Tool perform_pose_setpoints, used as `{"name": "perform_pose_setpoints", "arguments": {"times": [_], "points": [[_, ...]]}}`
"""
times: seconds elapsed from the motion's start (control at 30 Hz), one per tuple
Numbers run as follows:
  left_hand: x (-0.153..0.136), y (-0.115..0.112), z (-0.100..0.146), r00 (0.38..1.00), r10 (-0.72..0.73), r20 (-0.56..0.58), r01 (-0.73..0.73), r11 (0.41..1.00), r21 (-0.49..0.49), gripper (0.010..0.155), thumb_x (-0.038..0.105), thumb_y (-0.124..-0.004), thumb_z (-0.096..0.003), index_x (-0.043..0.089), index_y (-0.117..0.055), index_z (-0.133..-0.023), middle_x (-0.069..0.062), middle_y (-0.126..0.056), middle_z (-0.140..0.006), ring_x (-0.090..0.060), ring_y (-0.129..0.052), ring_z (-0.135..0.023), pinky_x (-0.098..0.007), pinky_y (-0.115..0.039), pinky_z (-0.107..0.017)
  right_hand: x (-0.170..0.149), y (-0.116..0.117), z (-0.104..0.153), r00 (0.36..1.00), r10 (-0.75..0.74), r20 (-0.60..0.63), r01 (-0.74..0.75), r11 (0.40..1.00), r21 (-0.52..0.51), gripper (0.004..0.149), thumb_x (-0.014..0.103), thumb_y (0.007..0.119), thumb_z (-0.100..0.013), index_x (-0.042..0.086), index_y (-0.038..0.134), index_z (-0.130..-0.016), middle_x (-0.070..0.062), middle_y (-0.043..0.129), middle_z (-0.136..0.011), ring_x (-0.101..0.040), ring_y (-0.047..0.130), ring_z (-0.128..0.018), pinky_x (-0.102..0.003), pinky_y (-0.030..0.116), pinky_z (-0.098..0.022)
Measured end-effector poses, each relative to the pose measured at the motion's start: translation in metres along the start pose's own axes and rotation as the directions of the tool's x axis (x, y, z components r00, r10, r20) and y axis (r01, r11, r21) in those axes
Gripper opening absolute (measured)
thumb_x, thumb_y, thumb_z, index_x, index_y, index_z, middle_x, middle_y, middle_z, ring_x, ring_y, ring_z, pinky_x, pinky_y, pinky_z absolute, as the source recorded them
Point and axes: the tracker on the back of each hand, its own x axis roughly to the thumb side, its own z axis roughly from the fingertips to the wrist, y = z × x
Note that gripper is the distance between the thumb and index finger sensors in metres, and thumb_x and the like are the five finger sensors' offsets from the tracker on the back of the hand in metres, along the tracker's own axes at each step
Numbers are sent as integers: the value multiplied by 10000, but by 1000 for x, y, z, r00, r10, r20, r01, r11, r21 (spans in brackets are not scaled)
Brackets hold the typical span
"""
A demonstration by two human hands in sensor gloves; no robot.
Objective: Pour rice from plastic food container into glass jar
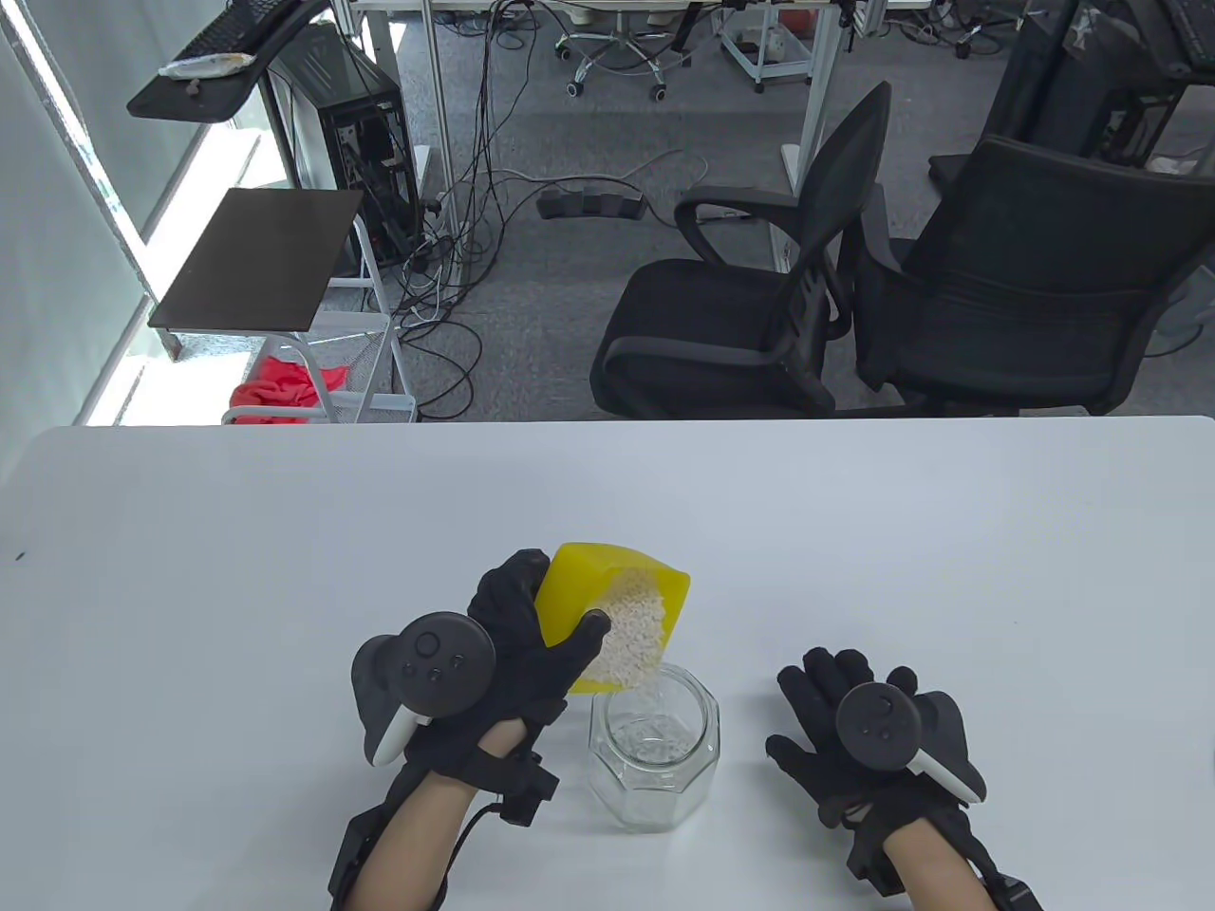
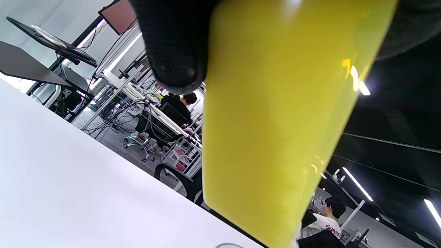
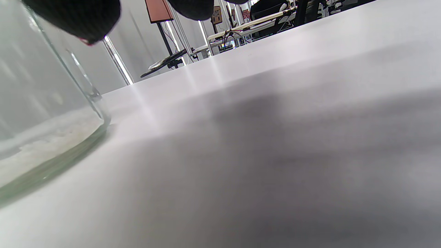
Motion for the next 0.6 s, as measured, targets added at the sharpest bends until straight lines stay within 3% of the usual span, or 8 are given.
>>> {"name": "perform_pose_setpoints", "arguments": {"times": [0.6], "points": [[3, 1, 1, 999, -35, 14, 35, 999, 9, 897, 778, -640, -566, 137, -347, -1120, -62, -524, -997, -233, -811, -747, -313, -861, -536, -1, 0, 0, 1000, -7, -8, 8, 1000, 5, 751, 541, 738, -464, 178, 515, -1082, -145, 339, -1158, -452, 209, -1059, -740, 21, -583]]}}
